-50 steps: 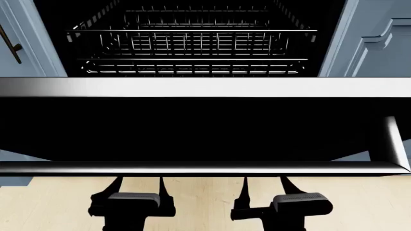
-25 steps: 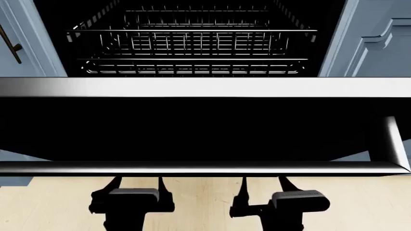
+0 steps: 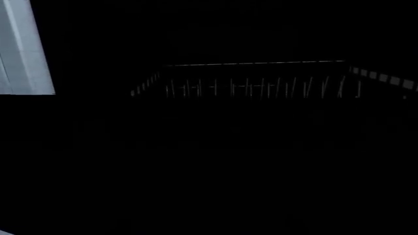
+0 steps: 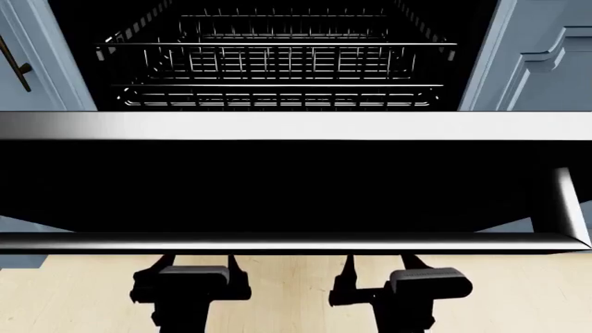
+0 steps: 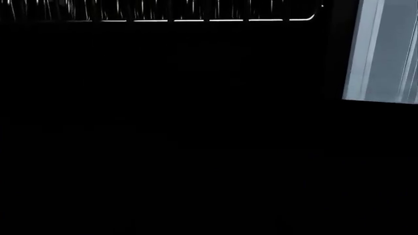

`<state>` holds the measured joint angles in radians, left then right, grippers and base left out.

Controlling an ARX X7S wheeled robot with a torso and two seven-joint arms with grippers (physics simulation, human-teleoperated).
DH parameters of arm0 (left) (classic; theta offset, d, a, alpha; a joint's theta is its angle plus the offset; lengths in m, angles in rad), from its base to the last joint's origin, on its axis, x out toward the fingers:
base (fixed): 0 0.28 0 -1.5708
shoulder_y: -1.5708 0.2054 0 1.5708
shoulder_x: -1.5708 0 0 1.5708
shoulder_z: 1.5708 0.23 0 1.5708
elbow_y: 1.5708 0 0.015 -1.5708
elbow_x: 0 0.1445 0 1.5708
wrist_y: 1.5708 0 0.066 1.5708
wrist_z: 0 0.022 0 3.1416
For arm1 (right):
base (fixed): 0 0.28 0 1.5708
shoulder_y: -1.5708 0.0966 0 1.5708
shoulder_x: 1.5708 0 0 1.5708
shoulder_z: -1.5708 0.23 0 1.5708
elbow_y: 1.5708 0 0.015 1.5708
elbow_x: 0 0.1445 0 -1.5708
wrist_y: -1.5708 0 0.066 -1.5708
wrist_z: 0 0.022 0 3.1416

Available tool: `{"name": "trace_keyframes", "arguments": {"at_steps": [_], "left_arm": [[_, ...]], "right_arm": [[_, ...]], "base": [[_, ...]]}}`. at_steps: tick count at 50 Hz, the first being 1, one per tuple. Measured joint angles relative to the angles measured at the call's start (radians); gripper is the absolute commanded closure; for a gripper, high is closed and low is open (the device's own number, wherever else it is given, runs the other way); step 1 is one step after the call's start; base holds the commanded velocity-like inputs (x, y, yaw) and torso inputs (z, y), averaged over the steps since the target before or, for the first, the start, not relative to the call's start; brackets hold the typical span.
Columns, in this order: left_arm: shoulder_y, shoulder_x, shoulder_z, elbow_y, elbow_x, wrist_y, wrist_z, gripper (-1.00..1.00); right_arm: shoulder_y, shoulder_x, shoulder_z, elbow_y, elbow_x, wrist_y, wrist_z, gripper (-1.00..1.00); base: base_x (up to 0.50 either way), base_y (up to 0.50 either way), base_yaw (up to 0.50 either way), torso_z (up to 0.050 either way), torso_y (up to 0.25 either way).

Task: Close the dishwasher door

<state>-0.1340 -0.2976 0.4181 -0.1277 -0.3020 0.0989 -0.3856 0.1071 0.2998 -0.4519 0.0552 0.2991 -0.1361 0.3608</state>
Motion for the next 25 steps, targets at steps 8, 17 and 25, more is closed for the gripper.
{"name": "trace_keyframes", "arguments": {"at_steps": [8, 17, 25], "left_arm": [[-0.015, 0.003, 0.000, -0.015, -0.002, 0.001, 0.003, -1.00], [-0.030, 0.005, 0.001, -0.030, -0.003, 0.002, 0.006, -1.00], [-0.043, 0.007, 0.002, -0.040, -0.006, 0.002, 0.008, -1.00]], "right_arm": [[0.012, -0.004, -0.001, 0.009, 0.001, -0.004, 0.000, -1.00], [0.025, -0.009, -0.003, 0.021, 0.003, -0.007, -0.002, -1.00], [0.033, -0.013, -0.002, 0.031, 0.006, -0.013, -0.004, -1.00]], "base": [[0.00, 0.00, 0.00, 0.000, 0.000], [0.00, 0.00, 0.00, 0.000, 0.000], [0.00, 0.00, 0.00, 0.000, 0.000]]}}
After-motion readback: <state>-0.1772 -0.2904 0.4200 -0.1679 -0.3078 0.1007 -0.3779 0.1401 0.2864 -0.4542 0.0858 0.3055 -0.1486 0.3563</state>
